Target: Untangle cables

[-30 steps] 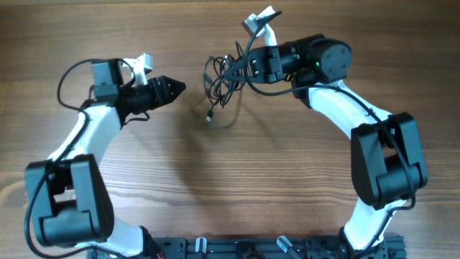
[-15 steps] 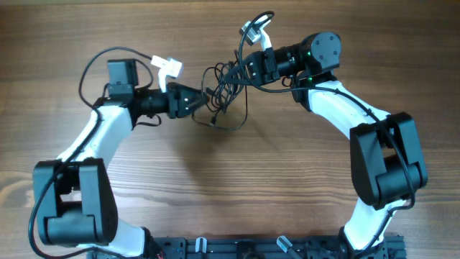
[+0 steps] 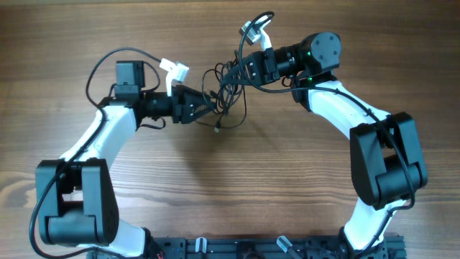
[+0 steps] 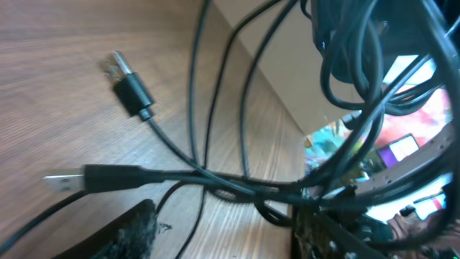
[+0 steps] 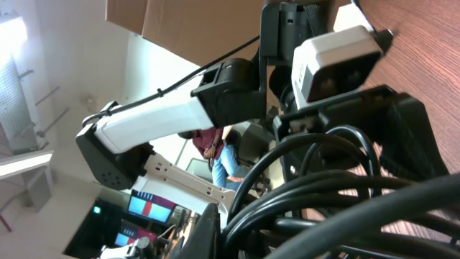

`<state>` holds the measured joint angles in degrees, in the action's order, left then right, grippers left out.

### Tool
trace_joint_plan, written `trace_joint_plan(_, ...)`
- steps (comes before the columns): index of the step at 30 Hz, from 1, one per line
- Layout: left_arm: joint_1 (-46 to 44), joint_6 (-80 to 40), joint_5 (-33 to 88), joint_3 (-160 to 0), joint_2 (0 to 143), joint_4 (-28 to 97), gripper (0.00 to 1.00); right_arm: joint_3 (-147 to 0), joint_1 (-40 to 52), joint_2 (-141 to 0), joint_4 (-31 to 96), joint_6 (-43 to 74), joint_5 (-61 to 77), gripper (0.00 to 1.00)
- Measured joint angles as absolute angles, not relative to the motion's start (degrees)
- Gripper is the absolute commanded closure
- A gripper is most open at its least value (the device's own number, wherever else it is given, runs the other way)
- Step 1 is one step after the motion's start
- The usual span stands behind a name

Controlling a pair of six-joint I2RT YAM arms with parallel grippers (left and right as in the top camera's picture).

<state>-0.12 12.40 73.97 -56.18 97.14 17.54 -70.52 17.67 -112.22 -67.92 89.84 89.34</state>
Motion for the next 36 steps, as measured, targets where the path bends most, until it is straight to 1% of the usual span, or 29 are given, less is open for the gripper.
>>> trace_joint_plan(2, 2.22, 13.15, 74.11, -56.18, 97.14, 18.26, 0.24, -70.52, 17.67, -112.22, -67.92, 89.84, 89.34, 0.95)
trace_joint_plan(5, 4.32, 13.56, 74.11, -56.18, 97.14, 18.85, 0.27, -70.52, 17.67, -112.22, -67.92, 89.84, 89.34, 0.95)
trace_joint_plan(7, 3.09, 14.33, 74.00, -56.18, 97.14, 18.83, 0.29, -70.52, 17.67, -112.22, -67.92, 89.84, 89.34, 0.95)
trace_joint_plan(11, -0.34, 14.61, 72.82, -56.18, 97.14, 17.34, 0.29, -70.52, 17.67, -112.22, -67.92, 89.84, 89.34, 0.95)
trace_joint_plan(16, -3.20, 14.85, 72.12, -56.18, 97.14, 17.02, 0.21, -70.52, 17.67, -112.22, -67.92, 89.84, 89.34, 0.95)
trace_joint_plan(19, -3.77, 14.96, 72.12, -56.18, 97.14, 16.88, 0.22, -70.52, 17.67, -112.22, -67.92, 89.84, 89.34, 0.95)
trace_joint_plan(21, -4.56, 14.96, 72.10, -56.18, 97.14, 16.19, 0.28, -70.52, 17.67, -112.22, -67.92, 89.84, 89.34, 0.95)
trace_joint_plan(28, -7.64, 15.14, 70.28, -56.18, 97.14, 12.82, 0.28, -70.52, 17.69, -112.22, -67.81, 89.84, 89.34, 0.95)
trace_joint_plan(30, -8.38, 15.14, 69.71, -56.18, 97.14, 12.53, 0.32, -70.52, 17.85, -112.22, -67.75, 89.84, 89.34, 0.95)
trace_joint_plan(32, -8.80, 15.16, 68.97, -56.18, 97.14, 12.27, 0.34, -70.52, 18.09, -112.22, -67.75, 89.84, 89.34, 0.95)
trace_joint_plan(36, -8.91, 11.99, 64.88, -56.18, 97.14, 9.74, 0.31, -70.52, 18.28, -112.22, -67.75, 89.62, 89.34, 0.95)
